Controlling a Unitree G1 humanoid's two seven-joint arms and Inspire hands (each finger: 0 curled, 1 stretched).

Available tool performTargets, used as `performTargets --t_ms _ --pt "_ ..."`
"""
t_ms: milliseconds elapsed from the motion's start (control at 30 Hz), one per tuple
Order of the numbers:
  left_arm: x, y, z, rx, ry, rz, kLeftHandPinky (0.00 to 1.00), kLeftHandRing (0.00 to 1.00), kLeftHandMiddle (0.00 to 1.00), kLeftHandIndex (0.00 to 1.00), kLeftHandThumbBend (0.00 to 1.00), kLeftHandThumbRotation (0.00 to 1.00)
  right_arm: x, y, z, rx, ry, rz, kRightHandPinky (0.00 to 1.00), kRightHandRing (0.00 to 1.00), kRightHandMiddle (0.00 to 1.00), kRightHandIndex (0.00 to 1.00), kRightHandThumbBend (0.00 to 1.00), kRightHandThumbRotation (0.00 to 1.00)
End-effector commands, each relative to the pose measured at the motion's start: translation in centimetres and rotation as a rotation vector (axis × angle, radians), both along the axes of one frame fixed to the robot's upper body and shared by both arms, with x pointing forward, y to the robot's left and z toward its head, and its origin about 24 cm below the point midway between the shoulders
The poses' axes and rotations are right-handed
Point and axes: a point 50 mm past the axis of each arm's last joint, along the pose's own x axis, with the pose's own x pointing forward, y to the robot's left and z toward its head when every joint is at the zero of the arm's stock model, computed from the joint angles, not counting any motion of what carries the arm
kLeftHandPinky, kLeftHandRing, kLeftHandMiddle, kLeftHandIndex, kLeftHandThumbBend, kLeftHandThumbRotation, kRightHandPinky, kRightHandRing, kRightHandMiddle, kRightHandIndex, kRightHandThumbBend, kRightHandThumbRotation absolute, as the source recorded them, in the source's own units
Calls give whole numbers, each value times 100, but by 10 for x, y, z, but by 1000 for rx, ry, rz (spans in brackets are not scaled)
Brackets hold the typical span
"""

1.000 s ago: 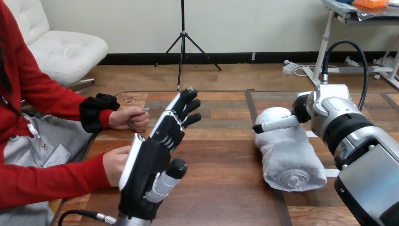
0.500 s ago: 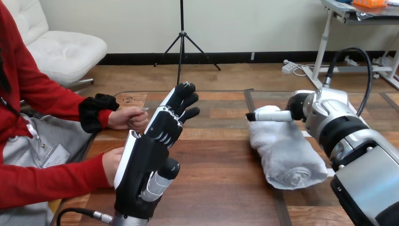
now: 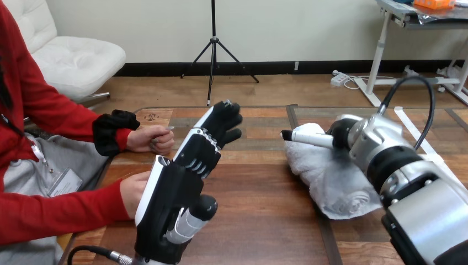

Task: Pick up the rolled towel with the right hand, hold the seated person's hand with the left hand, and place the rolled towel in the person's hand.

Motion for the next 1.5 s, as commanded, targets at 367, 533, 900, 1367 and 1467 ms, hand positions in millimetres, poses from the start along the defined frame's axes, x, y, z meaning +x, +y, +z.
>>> performTargets --t_ms 367,533,900,1367,1467 --pt "0 3 14 -25 -65 -4 85 90 90 89 100 83 -2 8 -6 -62 -53 -2 48 92 95 99 91 81" --pt "-2 5 13 -26 -60 -4 85 89 90 89 100 83 -4 8 -11 -45 -68 -37 43 87 92 97 89 71" --pt "-3 5 13 -30 -63 5 84 89 89 89 100 82 -7 9 -18 59 -182 -172 35 71 82 100 91 44" --pt "-2 6 11 -11 -62 11 82 88 89 89 100 84 -12 10 -30 357 -367 -467 31 45 61 91 92 7" --pt "-2 5 11 -9 -59 7 82 88 89 89 100 84 -14 9 -33 382 -389 -498 30 41 58 92 91 3"
